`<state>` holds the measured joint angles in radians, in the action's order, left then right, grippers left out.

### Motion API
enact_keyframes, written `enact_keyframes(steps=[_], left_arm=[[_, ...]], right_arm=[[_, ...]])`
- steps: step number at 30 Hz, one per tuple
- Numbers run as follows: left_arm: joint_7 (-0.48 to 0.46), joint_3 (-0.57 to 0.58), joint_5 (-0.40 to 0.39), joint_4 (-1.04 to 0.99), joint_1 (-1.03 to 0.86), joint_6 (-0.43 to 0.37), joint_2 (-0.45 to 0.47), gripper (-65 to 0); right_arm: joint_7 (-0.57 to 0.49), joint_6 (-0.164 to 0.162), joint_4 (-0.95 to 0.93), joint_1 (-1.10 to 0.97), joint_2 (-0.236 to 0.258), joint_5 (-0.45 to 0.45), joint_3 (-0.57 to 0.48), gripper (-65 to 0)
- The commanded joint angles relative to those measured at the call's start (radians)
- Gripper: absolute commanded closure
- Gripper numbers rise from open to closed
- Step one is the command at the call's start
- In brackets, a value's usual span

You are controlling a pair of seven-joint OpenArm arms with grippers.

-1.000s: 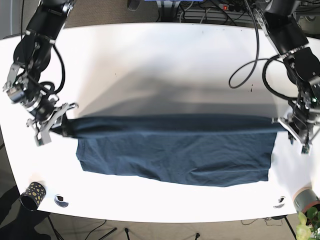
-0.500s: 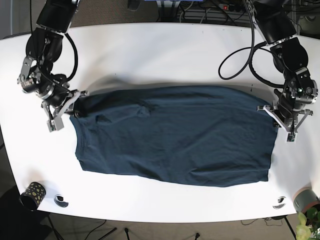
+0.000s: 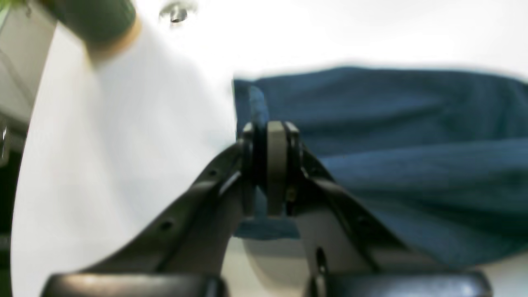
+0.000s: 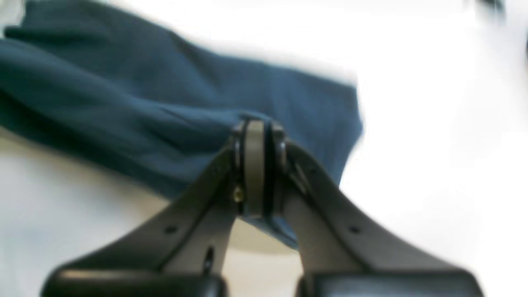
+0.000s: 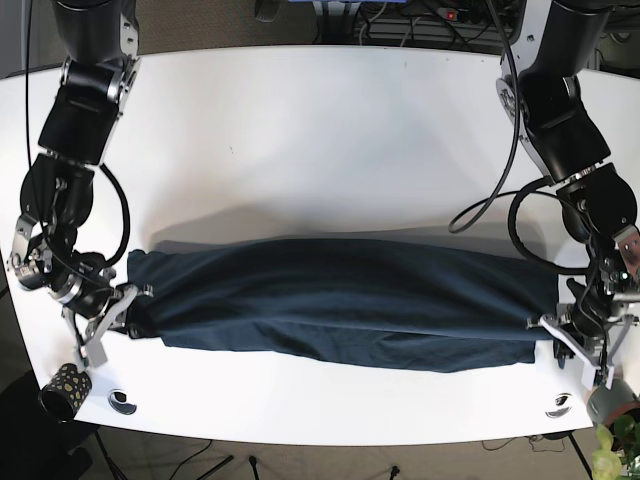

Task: Fold the T-shirt properly
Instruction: 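Swing the held shirt up and lay it flat across the table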

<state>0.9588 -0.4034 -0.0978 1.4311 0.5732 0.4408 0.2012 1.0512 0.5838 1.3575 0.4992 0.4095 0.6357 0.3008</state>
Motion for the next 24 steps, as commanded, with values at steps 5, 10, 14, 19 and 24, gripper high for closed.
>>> enact_keyframes(steps=[5,10,14,19,24], left_arm=[[-0.022,0.001,-0.001,-0.129,0.239,-0.009,0.022,0.0],[-0.025,0.001,-0.001,-0.243,0.422,-0.009,0.053,0.0],[-0.025,0.001,-0.001,-0.349,0.577,-0.01,0.074,0.0],[-0.044,0.036,-0.001,-0.407,0.721,-0.01,0.096,0.0],[-0.05,0.082,-0.007,-0.427,0.736,-0.01,0.12,0.0]], right_arm=[[-0.024,-0.002,-0.069,0.233,0.062,0.013,-0.082,0.0],[-0.024,-0.002,-0.145,0.416,0.078,0.014,-0.154,0.0],[-0.024,0.003,-0.2,0.553,0.095,0.013,-0.22,0.0],[-0.024,0.006,-0.226,0.706,0.105,0.014,-0.317,0.0],[-0.021,0.008,-0.221,0.806,0.108,0.023,-0.374,0.0]])
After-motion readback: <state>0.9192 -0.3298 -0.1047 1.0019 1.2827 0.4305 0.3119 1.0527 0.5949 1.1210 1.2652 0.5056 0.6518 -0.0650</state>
